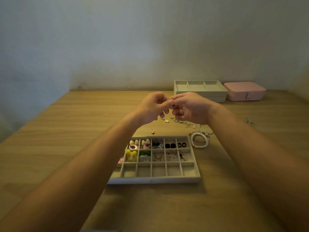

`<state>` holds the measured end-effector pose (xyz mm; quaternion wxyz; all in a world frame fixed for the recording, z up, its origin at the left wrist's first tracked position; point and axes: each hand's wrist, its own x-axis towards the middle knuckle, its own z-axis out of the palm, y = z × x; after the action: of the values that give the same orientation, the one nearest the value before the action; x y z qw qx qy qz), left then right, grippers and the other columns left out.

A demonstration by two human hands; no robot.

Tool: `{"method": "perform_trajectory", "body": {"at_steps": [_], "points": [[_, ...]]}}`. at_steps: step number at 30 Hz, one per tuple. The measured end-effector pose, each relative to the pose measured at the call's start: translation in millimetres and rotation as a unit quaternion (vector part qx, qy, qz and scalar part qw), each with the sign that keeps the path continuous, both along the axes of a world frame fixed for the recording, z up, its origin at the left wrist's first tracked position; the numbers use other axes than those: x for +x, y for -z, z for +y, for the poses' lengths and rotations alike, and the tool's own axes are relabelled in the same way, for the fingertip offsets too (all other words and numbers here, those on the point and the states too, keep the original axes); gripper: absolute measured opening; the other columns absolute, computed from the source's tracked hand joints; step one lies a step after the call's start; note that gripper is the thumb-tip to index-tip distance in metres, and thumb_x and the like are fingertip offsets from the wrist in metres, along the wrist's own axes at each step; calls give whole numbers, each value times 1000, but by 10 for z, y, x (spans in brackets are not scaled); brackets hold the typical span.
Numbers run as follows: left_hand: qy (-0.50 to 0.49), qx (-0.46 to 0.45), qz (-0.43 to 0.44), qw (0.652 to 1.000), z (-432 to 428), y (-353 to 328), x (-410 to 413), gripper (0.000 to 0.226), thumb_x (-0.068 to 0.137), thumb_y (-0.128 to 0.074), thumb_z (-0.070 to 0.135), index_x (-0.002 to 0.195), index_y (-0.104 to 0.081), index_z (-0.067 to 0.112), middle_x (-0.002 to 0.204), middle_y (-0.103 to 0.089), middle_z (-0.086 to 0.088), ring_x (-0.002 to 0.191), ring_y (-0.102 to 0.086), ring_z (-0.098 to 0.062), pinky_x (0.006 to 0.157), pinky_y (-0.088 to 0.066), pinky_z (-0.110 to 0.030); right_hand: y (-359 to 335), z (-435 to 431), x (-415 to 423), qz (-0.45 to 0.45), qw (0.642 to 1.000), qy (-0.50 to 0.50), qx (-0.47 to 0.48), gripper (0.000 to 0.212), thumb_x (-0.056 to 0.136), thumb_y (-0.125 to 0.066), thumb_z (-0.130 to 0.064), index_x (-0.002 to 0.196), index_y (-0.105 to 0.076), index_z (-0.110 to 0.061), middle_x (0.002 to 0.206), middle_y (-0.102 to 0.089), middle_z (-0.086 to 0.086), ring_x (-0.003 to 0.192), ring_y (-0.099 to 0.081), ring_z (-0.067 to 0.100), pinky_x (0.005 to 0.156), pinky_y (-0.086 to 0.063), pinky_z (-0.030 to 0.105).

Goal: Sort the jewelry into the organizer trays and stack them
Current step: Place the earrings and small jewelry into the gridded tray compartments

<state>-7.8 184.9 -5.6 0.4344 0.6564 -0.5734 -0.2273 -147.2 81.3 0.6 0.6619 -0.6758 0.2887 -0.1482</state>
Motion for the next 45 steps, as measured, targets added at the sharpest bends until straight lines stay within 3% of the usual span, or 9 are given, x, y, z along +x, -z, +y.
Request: {"method": "perform_trajectory", "body": {"at_steps": [4, 8, 12, 21, 26, 33, 37, 41, 45], "points": [[-2, -28, 27, 999, 141, -75, -193, 12, 95, -69, 21, 87, -67, 11, 74, -69, -2, 62, -60, -12, 49, -45, -21, -85, 147, -200, -10, 998, -17, 52, 21, 101, -55, -7, 115, -68, 2, 90, -61, 10, 71, -54, 13, 64, -51, 25], [-13, -36, 35, 999, 268, -106, -418, 22, 100, -61, 22, 90, -69, 4, 71, -67, 0, 56, -57, -8, 48, -44, -22, -134, 301, -394, -43, 996, -13, 82, 19, 104, -54, -14, 107, -70, -4, 84, -64, 7, 72, -59, 14, 68, -53, 27], [-24, -44, 79, 996, 397, -112, -574, 26, 103, -55, 23, 80, -64, 13, 62, -61, 10, 52, -53, -4, 48, -41, -22, -162, 446, -569, -91, 990, 11, 105, 20, 104, -55, -14, 114, -69, -4, 88, -70, 8, 77, -67, 15, 74, -59, 28], [-46, -39, 202, 977, 592, -47, -772, 18, 97, -65, 30, 89, -70, 15, 73, -64, 2, 57, -54, -10, 53, -43, -23, -151, 604, -810, -102, 991, 42, 71, 23, 94, -65, 1, 117, -68, 1, 84, -72, 9, 76, -71, 18, 72, -62, 29], [-50, -37, 163, 985, 697, -7, -773, 11, 93, -70, 24, 92, -72, 14, 75, -70, 0, 62, -59, -10, 52, -47, -19, -149, 650, -852, -58, 997, 55, -7, 17, 93, -68, 1, 110, -69, -2, 86, -72, 12, 78, -72, 19, 80, -61, 34], [-73, -48, 99, 991, 745, 118, -716, 5, 87, -77, 21, 89, -72, 19, 78, -72, 0, 62, -64, -7, 52, -50, -18, -109, 717, -822, -13, 997, 47, -55, 13, 92, -69, -2, 105, -70, -4, 91, -76, 13, 86, -76, 23, 78, -63, 33], [-73, -28, 141, 987, 760, 195, -687, 9, 88, -77, 19, 93, -73, 12, 79, -71, -4, 60, -62, -7, 52, -48, -20, -61, 729, -797, -10, 996, 55, -68, 13, 91, -70, -2, 103, -73, -6, 90, -77, 12, 84, -76, 22, 76, -63, 32], [-62, -23, 150, 986, 795, 244, -676, 3, 93, -71, 20, 91, -71, 18, 77, -73, -1, 63, -66, -11, 55, -53, -24, -35, 725, -794, -6, 997, 54, -63, 13, 91, -69, -1, 102, -74, -5, 90, -77, 13, 83, -75, 22, 75, -63, 31], [-59, -28, 249, 966, 823, 238, -721, 4, 93, -69, 13, 96, -69, 11, 86, -77, -12, 74, -74, -21, 72, -61, -33, -26, 735, -800, -3, 996, 53, -65, 14, 91, -70, 0, 104, -74, -4, 93, -77, 13, 84, -76, 22, 73, -62, 30]]}}
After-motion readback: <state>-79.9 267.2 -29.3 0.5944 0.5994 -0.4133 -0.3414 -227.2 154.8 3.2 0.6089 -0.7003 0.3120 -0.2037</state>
